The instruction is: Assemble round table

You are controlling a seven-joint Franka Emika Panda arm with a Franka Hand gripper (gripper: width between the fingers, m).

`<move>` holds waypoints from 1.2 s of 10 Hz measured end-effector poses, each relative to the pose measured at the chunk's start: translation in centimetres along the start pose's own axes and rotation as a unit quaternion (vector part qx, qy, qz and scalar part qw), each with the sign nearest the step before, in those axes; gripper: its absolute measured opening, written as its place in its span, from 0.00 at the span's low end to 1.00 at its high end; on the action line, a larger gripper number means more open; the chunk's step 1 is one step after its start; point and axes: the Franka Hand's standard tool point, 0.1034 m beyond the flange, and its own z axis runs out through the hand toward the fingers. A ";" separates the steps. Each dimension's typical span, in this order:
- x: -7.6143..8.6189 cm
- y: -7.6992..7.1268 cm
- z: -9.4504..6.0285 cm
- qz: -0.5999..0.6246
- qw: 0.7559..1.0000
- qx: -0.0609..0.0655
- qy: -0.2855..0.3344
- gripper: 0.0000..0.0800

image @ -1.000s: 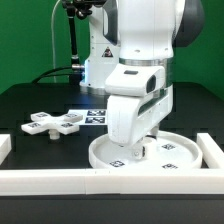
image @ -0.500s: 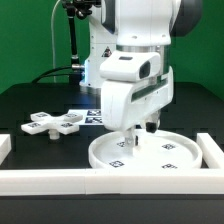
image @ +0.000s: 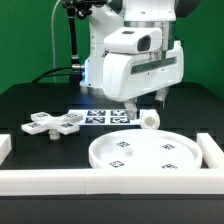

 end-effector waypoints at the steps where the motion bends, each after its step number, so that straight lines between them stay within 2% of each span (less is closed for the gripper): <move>1: 0.0 0.0 0.0 0.000 1.000 0.000 0.000 0.81; 3: 0.0 -0.1 0.1 0.009 1.000 0.001 0.000 0.81; 4: 0.0 -0.1 0.1 0.042 0.999 0.001 0.000 0.81; 5: -0.2 -0.6 0.1 0.128 0.992 0.006 0.001 0.81; 7: -1.2 -2.5 0.2 0.267 0.963 0.015 -0.007 0.81; 9: -2.0 -3.1 0.7 0.344 0.939 0.027 -0.007 0.81; 11: -1.6 -3.3 0.7 0.401 0.915 0.032 -0.006 0.81; 12: -1.6 -3.4 0.7 0.398 0.917 0.033 -0.009 0.81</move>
Offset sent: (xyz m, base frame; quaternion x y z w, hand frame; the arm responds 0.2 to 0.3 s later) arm 0.0000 0.0000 0.0000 0.0000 0.0000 0.1296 0.9916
